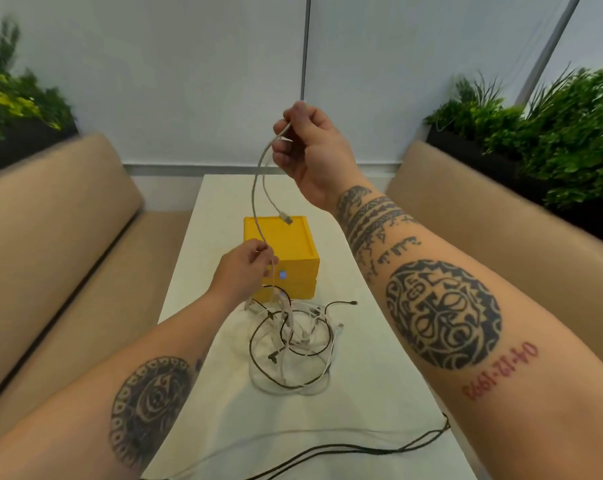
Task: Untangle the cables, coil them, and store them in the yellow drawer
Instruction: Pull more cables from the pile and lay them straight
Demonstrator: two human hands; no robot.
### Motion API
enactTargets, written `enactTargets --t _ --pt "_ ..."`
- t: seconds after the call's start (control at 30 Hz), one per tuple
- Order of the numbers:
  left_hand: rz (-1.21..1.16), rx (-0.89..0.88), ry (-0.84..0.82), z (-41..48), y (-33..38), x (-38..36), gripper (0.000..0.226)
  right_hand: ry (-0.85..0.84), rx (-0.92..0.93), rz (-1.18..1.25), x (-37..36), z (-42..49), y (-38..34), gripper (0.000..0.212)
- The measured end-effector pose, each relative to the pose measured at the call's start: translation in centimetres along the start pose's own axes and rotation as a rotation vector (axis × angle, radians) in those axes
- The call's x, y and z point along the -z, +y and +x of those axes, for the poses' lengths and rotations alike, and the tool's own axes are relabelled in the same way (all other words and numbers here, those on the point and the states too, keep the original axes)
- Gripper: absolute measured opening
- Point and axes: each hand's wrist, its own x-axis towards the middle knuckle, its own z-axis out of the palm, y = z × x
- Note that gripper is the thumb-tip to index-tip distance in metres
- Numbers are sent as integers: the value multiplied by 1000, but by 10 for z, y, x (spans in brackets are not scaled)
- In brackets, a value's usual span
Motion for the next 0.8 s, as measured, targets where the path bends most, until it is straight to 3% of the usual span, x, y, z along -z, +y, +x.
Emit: enactTargets --t 0.1,0.23,0.47,0.57,0.67,0.8 --pt "-200 50 108 10 17 8 13 89 10 -15 14 -4 0 18" --pt "-232 -12 173 26 37 23 12 258 -60 -18 43 -15 14 23" --pt "-235 -93 199 36 72 34 15 444 -402 -96 93 -46 56 22" --pt "-123 -152 165 33 78 32 13 474 -477 -246 106 -57 67 29" --pt "-48 -195 122 28 81 28 14 614 -419 -400 114 -57 70 53" --pt "51 -196 64 23 82 26 15 753 -444 -957 101 -51 57 66"
